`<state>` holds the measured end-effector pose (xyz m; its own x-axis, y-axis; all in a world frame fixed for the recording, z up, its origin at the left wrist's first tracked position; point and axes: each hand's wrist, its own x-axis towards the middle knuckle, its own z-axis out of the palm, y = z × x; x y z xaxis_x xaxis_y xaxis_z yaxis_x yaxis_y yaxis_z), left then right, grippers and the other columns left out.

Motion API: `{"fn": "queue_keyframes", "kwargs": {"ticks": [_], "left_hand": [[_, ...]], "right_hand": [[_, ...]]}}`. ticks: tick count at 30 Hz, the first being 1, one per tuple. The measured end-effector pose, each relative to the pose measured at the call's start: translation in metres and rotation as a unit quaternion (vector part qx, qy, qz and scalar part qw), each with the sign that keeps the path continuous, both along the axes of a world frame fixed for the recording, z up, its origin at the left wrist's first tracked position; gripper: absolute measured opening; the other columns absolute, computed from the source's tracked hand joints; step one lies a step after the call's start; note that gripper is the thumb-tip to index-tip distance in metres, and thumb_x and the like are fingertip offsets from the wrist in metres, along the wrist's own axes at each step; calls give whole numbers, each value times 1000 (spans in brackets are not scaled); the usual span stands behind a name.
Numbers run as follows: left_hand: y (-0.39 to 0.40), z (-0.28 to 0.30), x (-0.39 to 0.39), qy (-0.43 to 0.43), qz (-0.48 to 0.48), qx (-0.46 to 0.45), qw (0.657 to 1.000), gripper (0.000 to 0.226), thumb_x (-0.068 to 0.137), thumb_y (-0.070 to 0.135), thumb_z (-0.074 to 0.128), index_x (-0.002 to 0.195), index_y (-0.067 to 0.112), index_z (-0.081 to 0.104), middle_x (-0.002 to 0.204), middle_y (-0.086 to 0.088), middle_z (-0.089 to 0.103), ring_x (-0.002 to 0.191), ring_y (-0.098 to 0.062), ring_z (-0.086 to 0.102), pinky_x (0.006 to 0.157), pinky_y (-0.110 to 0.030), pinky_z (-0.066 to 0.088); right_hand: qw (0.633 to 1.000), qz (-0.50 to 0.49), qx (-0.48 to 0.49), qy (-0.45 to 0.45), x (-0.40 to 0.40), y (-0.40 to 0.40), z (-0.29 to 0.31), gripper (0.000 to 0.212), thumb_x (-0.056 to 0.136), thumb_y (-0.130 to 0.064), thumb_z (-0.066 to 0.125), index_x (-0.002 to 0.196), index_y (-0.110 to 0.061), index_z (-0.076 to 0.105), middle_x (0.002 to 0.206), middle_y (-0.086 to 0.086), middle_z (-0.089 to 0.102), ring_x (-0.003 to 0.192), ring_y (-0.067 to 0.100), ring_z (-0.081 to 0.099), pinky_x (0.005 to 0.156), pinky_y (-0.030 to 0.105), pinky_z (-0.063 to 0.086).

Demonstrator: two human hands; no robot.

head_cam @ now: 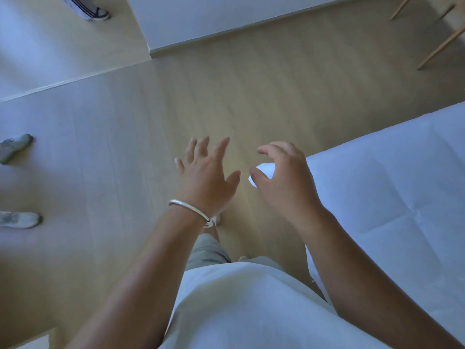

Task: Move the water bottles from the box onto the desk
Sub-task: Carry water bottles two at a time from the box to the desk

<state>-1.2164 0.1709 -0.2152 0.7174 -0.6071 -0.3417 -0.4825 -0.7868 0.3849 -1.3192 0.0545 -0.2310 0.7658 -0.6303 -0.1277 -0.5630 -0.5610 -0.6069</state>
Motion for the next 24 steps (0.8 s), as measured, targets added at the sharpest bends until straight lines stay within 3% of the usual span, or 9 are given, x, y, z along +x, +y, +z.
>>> {"fn": "queue_keyframes", "kwargs": {"ticks": [13,24], "left_hand": [[-171,13,241,25,-96,-66,993,69,94,45,54,154,33,22,163,-7,17,152,-25,4,119,-52,13],[-273,17,318,42,-150,-62,986,69,95,44,54,154,34,21,163,-6,16,152,-25,3,120,-53,11]], "right_hand": [[993,-83,-33,73,204,-131,27,41,91,-33,64,130,-21,60,136,-1,51,131,17,41,108,35,36],[987,-142,-35,59,275,-226,28,42,89,-29,67,128,-18,61,133,2,54,131,19,43,110,35,34]]}}
